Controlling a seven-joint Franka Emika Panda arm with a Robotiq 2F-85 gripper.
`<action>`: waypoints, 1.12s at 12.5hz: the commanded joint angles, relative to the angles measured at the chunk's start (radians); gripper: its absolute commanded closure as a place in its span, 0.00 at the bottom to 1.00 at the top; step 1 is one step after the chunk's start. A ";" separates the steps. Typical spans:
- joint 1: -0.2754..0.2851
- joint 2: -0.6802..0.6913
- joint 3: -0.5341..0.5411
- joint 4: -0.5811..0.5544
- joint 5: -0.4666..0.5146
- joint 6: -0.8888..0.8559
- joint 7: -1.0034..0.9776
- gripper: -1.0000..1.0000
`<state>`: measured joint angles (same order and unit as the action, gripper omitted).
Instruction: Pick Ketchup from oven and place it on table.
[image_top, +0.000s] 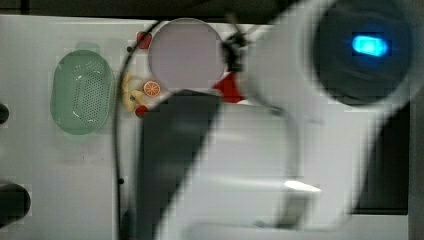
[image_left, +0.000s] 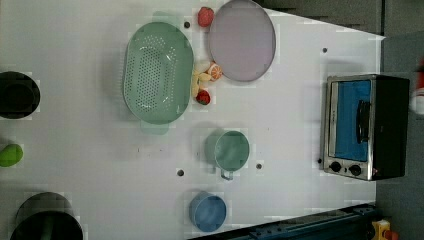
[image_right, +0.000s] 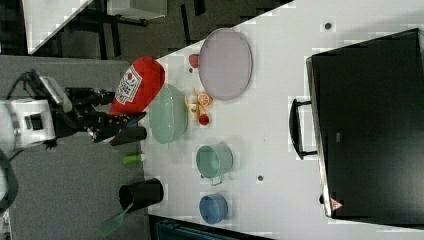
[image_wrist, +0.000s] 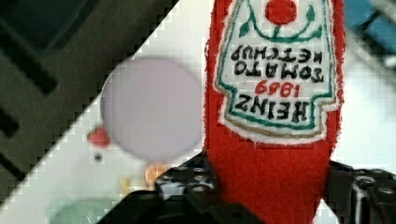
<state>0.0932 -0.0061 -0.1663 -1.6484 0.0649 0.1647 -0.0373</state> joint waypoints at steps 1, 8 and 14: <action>0.025 0.050 0.047 -0.137 -0.025 -0.011 0.116 0.36; 0.025 0.138 0.060 -0.567 -0.032 0.459 0.217 0.36; 0.025 0.336 0.054 -0.624 -0.032 0.717 0.217 0.33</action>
<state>0.1261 0.3657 -0.1196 -2.2949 0.0219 0.8452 0.1396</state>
